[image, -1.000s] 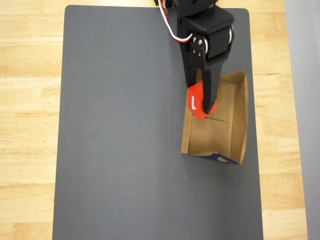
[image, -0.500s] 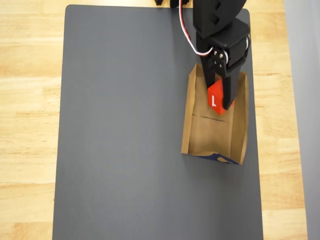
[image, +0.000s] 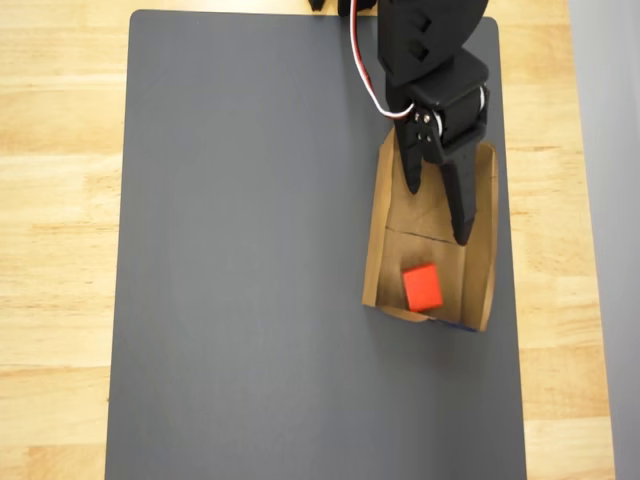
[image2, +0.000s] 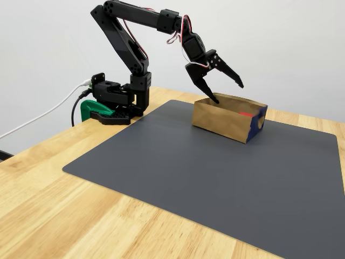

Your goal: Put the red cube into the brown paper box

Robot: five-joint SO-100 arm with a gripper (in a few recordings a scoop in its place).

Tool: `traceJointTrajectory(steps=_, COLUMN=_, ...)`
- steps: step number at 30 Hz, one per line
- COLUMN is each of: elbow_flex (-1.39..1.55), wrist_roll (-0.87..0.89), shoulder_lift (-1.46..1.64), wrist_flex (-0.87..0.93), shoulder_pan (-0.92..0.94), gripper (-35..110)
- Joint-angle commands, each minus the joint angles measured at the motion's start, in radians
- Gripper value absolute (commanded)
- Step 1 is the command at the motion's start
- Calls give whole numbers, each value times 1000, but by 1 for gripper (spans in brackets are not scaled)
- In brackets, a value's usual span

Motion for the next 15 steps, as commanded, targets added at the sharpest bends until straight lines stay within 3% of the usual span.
traceJointTrajectory(steps=1, elbow_flex=0, wrist_roll=-11, shoulder_lift=69, wrist_flex=23, shoulder_pan=8, gripper=33)
traceJointTrajectory(steps=6, elbow_flex=81, wrist_roll=25, shoulder_lift=314, wrist_flex=37, shoulder_pan=74, gripper=0)
traceJointTrajectory(steps=12, elbow_flex=261, wrist_roll=57, shoulder_lift=770, wrist_flex=60, shoulder_pan=192, gripper=0)
traceJointTrajectory(steps=15, elbow_flex=295, wrist_roll=164, shoulder_lift=927, wrist_flex=132, shoulder_pan=244, gripper=0)
